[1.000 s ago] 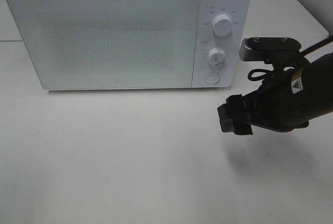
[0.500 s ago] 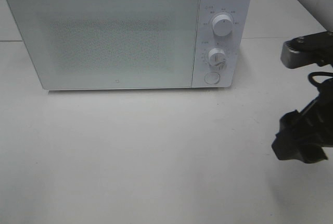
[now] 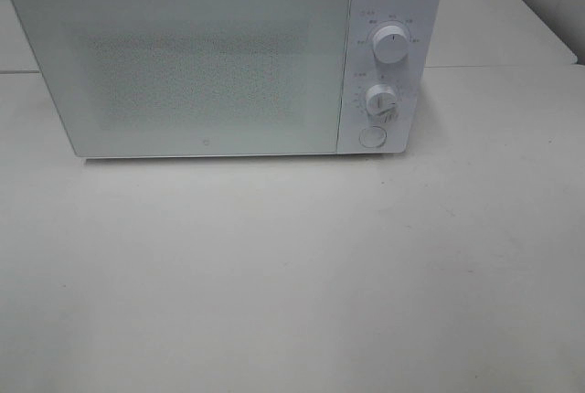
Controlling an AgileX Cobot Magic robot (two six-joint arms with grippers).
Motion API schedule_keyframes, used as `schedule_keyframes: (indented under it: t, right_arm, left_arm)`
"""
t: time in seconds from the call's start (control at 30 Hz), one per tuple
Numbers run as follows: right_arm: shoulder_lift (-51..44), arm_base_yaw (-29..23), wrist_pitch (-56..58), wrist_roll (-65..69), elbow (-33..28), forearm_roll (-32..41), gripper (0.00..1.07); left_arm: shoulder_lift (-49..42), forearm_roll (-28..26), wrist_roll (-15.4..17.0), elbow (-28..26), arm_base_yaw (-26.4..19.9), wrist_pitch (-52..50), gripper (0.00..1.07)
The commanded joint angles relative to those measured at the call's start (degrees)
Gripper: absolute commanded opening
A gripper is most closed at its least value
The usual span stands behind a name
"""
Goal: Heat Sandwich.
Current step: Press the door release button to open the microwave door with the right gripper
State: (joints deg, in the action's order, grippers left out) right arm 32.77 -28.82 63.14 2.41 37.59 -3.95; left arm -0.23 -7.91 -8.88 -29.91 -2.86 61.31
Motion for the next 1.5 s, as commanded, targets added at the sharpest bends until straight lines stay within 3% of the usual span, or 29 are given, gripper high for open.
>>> schedule_keyframes:
  t: [0.03,0.17,0.5,0.93,1.5]
  right_arm:
    - [-6.07,0.06,2.75,-1.6,0.0,-0.52,0.76]
    - [-9.85,0.97,2.75,-1.6,-0.74,-0.57,0.76]
    - [-23.38,12.38,-6.02,-1.09,-9.11,0.11,0.76]
    - [-32.49,23.89,-6.02,-0.92,-9.0,0.06,0.76]
    - [-34.43,25.38,-6.02,-0.74,-9.0,-0.17,0.75]
  left_arm:
    - [-1.15,0.11,0.06,0.17,0.11,0.11,0.98]
    - [-1.15,0.11,0.06,0.17,0.11,0.11,0.98]
    - [-1.15,0.11,0.06,0.17,0.11,0.11,0.98]
    - [-1.15,0.11,0.06,0.17,0.11,0.11,0.98]
    - [-0.92,0.11,0.06,0.17,0.11,0.11,0.98]
